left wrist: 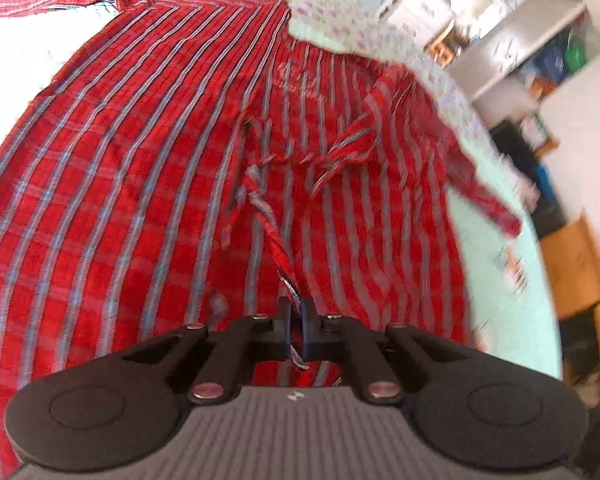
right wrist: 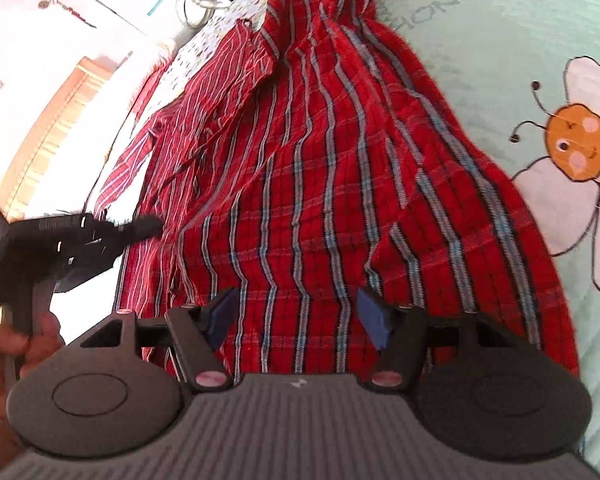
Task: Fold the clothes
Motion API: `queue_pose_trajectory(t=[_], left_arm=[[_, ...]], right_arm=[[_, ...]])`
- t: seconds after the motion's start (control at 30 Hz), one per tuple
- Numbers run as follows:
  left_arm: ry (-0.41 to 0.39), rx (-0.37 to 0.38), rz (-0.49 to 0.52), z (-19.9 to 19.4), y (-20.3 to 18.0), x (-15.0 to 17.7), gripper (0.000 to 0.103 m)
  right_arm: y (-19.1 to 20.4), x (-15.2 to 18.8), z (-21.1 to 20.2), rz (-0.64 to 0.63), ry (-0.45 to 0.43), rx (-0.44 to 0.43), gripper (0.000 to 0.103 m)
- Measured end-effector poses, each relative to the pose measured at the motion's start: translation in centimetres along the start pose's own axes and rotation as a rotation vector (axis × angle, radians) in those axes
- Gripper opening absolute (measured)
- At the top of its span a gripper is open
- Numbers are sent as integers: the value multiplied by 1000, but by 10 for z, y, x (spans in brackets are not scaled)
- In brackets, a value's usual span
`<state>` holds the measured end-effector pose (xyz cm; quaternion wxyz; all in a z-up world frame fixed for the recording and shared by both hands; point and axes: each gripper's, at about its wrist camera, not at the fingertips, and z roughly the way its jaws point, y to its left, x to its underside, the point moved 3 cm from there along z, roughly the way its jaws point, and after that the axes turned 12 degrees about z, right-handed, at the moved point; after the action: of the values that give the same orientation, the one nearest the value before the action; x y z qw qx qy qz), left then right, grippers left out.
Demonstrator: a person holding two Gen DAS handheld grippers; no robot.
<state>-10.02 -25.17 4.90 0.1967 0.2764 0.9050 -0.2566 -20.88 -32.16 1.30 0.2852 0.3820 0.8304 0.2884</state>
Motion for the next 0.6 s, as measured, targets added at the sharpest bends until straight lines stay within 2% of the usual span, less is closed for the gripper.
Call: queue_pose_trajectory(t=[0.13, 0.27, 0.33, 0.37, 0.4, 0.47, 0.6], left_arm=[[152, -41, 47, 14, 6, 22, 5], [216, -43, 118, 5, 2, 39, 6], [242, -36, 119, 0, 4, 44, 7], [244, -40, 103, -4, 6, 44, 17], [243, -47, 84, -7, 8, 45, 34], [229, -53, 47, -16, 11, 43, 38], [84, -85, 54, -40, 3, 21, 41]], right_arm=[[-2, 0, -5, -4, -16, 14, 66], [-6, 0, -9, 7, -26, 13, 66], [-7, 0, -9, 5, -27, 11, 66], [-7, 0, -10, 3, -28, 7, 66], [-8, -1, -11, 0, -30, 0, 66], [-7, -2, -17, 2, -43, -27, 66], [-6, -8, -39, 27, -112, -123, 66]])
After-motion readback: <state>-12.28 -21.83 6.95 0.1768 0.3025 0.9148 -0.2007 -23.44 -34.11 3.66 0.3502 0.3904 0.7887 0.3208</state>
